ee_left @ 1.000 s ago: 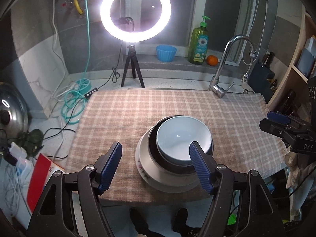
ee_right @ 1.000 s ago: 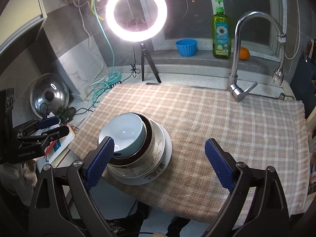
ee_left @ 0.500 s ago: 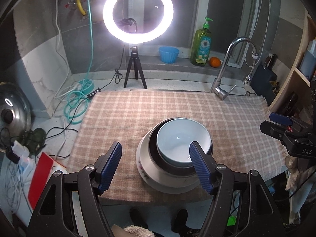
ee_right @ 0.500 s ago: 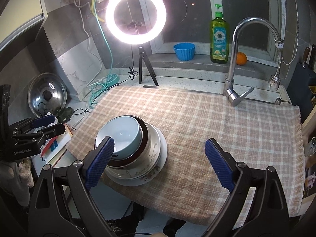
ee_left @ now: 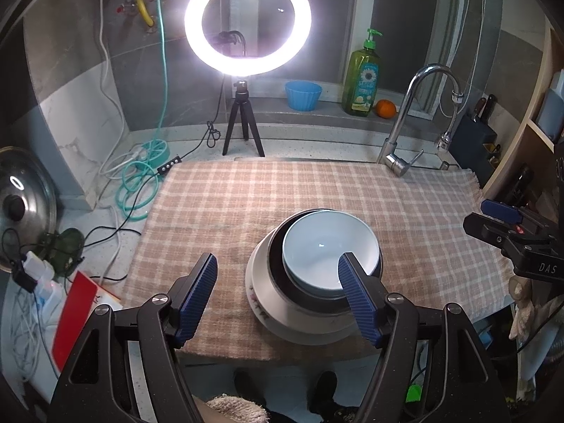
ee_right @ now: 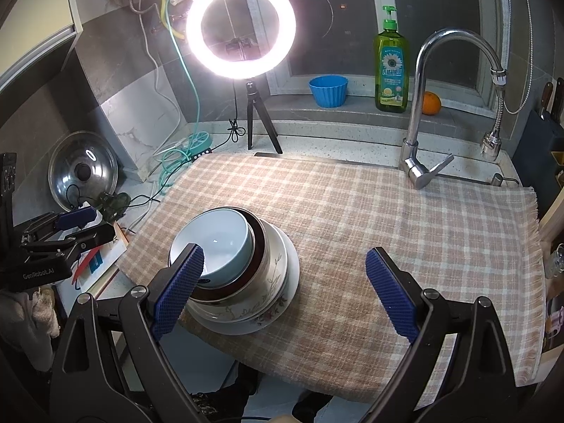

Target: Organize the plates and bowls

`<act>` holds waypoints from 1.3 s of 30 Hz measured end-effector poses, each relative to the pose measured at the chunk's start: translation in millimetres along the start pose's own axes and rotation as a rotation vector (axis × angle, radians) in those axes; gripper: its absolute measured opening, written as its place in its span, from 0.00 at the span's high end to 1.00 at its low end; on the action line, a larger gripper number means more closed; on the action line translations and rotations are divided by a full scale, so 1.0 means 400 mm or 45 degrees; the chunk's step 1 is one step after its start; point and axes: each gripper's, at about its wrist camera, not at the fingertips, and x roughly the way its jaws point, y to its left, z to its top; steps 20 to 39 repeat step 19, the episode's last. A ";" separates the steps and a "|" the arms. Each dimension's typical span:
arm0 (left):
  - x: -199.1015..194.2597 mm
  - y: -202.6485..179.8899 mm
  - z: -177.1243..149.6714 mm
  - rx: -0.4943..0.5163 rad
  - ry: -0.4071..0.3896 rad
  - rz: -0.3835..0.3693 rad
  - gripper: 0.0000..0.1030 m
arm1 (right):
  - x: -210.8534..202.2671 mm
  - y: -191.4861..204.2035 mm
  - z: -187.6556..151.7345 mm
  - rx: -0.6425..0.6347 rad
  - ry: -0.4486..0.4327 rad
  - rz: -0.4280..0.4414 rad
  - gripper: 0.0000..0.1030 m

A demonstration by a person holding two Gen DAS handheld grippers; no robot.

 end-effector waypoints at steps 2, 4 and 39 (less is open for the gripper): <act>0.000 0.000 -0.001 -0.007 -0.004 -0.003 0.31 | 0.000 -0.001 0.001 0.000 0.001 0.002 0.08; -0.001 0.002 0.000 -0.008 -0.007 -0.004 0.31 | 0.003 -0.004 0.002 -0.002 0.003 0.002 0.08; 0.015 0.007 0.013 0.026 -0.009 0.004 0.31 | 0.021 -0.018 -0.007 0.027 0.007 -0.005 0.08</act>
